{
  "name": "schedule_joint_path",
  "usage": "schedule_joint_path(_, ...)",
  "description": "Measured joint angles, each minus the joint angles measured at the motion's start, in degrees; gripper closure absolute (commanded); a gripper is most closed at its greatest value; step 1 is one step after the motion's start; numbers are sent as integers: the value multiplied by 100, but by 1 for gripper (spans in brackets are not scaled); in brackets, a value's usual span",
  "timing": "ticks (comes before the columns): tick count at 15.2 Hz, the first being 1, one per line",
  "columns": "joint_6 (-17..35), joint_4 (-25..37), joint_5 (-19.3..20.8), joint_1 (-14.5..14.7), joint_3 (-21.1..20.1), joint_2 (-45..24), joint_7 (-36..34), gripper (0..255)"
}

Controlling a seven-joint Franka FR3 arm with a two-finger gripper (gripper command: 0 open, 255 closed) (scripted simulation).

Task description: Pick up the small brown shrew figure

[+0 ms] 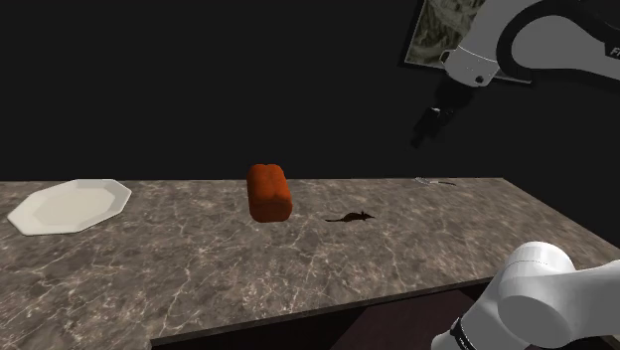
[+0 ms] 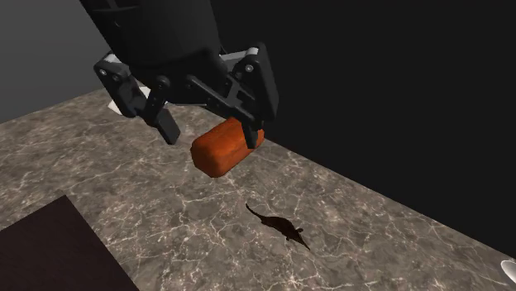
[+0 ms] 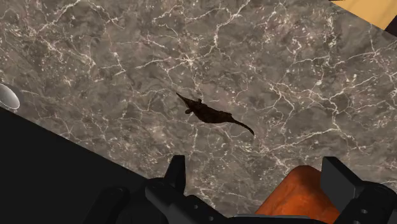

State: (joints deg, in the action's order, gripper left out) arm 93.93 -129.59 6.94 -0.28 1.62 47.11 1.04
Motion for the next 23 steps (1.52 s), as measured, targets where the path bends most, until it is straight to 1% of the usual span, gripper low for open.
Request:
schedule_joint_path(2,69,-52,22,24,42,-26,89,0)
schedule_joint_path(4,303,-264,92,107,175,-84,389,0)
schedule_joint_path(9,1129,-863,363,319,688,-405,1392,0)
schedule_joint_path(14,1992,-1247,618,515,1233,-969,2438,0)
schedule_joint_path(20,3036,-1431,776,821,1823,-1944,3665,0)
schedule_joint_path(22,3413,-1478,783,934,2007,-2319,4076,0)
schedule_joint_path(23,3636,-1425,749,1007,2129,-2611,4319,0)
